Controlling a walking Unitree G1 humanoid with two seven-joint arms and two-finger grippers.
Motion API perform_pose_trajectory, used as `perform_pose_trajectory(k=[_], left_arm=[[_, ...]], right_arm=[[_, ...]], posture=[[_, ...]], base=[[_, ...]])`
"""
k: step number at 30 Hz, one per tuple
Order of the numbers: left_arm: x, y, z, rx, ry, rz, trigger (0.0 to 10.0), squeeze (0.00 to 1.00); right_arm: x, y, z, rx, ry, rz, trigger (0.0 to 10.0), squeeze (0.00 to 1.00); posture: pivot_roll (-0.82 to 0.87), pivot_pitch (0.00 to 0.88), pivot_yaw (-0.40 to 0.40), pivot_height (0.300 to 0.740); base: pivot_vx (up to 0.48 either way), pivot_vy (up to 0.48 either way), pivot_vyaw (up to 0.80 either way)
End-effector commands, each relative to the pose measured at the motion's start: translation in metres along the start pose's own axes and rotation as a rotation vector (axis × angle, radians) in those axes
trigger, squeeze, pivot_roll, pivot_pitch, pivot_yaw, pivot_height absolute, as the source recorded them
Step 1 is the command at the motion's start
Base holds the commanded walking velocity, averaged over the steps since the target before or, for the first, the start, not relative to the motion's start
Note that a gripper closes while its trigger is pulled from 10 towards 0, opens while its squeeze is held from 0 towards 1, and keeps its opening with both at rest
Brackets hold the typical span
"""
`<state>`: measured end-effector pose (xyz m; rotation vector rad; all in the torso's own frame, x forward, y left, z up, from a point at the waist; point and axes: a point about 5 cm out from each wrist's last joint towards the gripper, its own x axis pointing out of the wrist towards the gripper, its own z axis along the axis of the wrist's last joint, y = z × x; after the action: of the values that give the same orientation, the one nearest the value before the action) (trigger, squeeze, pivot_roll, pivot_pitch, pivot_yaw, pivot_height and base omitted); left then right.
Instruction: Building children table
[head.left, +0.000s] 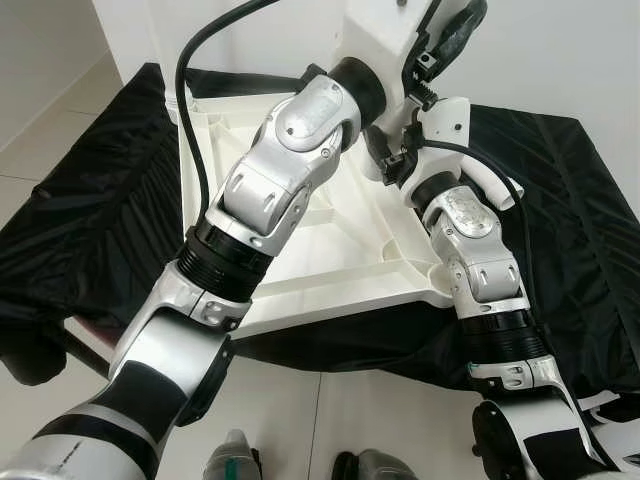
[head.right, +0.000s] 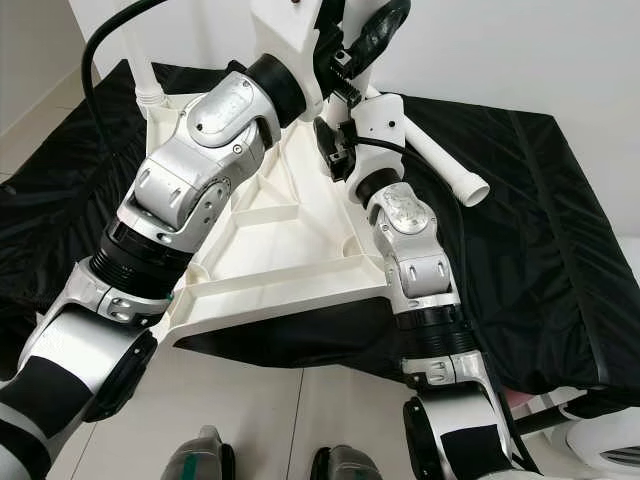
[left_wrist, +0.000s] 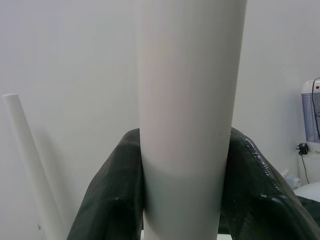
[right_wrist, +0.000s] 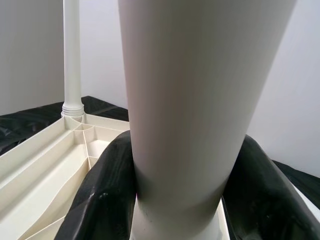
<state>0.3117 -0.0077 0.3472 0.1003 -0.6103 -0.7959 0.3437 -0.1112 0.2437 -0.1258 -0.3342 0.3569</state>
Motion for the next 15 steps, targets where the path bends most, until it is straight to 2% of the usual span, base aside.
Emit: perform_pose_trajectory(k=[1, 6, 7, 9, 10, 11, 15], left_arm=[[0.0, -0.0019, -0.0027, 0.007, 0.01, -0.017, 10.0, 0.0], [-0.0009, -0.0007, -0.0044, 0.01, 0.02, -0.016, 10.0, 0.0], [-0.0013, 0.0003, -0.0048, 0.003, 0.022, -0.014, 10.0, 0.0], [-0.0015, 0.001, -0.0051, -0.002, 0.023, -0.012, 10.0, 0.0], [-0.0023, 0.002, -0.0043, -0.037, 0.012, -0.013, 10.0, 1.0], [-0.0026, 0.0024, -0.0037, -0.041, 0.009, -0.013, 10.0, 1.0], [-0.003, 0.0025, -0.0023, -0.039, 0.004, -0.021, 10.0, 1.0]], right_arm=[[0.0026, -0.0039, 0.0132, 0.002, -0.052, -0.02, 0.0, 0.0], [0.0006, -0.0037, 0.0119, -0.005, -0.054, -0.015, 0.0, 0.0], [0.0001, -0.0041, 0.0113, -0.003, -0.051, -0.019, 0.7, 0.0], [-0.0002, -0.0043, 0.0109, -0.001, -0.049, -0.022, 0.7, 0.0], [-0.0008, -0.0046, 0.0101, 0.002, -0.044, -0.026, 4.2, 0.0], [-0.0011, -0.0048, 0.0095, 0.004, -0.041, -0.03, 10.0, 0.0], [-0.0016, -0.006, 0.0081, 0.008, -0.033, -0.041, 10.0, 0.0]], posture=[[0.03, 0.0, -0.052, 0.74], [0.03, 0.006, -0.048, 0.74], [0.03, 0.007, -0.047, 0.74], [0.03, 0.007, -0.047, 0.74], [0.03, 0.009, -0.045, 0.74], [0.03, 0.011, -0.043, 0.74], [0.03, 0.014, -0.042, 0.74]], base=[[0.0, 0.0, 0.0], [0.0, 0.0, 0.0], [0.0, 0.0, 0.0], [0.0, 0.0, 0.0], [0.0, 0.0, 0.0], [0.0, 0.0, 0.0], [0.0, 0.0, 0.0]])
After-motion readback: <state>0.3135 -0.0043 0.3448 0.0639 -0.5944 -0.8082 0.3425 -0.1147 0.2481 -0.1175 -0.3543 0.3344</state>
